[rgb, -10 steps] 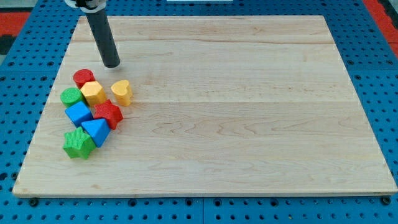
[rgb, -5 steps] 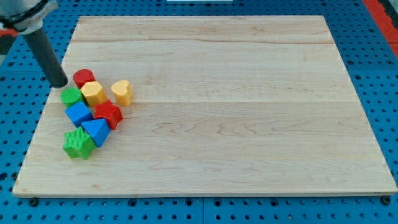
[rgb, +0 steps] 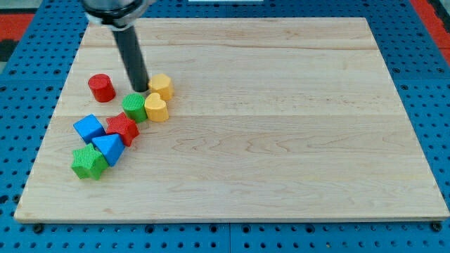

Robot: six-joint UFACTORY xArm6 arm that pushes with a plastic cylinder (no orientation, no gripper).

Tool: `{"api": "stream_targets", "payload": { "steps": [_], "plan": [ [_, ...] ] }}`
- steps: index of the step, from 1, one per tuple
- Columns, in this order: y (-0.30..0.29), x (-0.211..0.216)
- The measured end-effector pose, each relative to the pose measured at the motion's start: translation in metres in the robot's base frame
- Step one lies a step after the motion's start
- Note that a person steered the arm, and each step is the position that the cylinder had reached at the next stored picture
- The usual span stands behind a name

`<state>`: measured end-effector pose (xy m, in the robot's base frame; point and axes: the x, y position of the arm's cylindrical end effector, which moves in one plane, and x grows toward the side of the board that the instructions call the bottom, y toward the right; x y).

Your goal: Move yellow hexagon to the top right

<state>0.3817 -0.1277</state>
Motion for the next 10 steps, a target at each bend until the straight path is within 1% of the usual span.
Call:
{"api": "stream_targets", "payload": {
  "steps": [1,2,3,4,5,6,7,8,9,10],
  "plan": [
    [0.056,-0.015],
    [0.089,0.006],
    [0.104,0.031],
    [0.159,0.019],
    [0.185,0.029],
    [0.182,0.067],
    [0.219,0.044],
    [0.242,0.006],
    [0.259,-0.001],
    [0.259,0.03]
  ]
}}
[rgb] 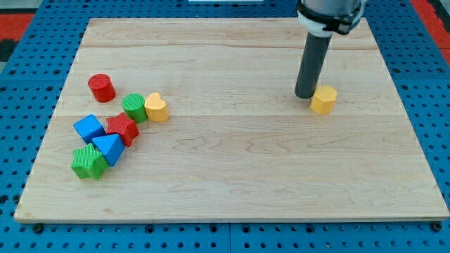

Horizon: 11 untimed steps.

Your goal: Move yellow hexagon to the top right

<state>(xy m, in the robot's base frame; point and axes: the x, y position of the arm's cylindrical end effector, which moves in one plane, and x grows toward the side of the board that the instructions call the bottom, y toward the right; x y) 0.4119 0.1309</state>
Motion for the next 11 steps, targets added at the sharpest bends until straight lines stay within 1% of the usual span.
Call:
{"api": "stream_targets", "payload": {
  "steps": [1,2,5,6,8,10,11],
  "plan": [
    [-0.005,0.046],
    [0.025,0.049],
    [0.052,-0.053],
    [0.088,-0.068],
    [0.044,-0.129],
    [0.068,-0.135],
    [0.099,-0.135]
  ]
}}
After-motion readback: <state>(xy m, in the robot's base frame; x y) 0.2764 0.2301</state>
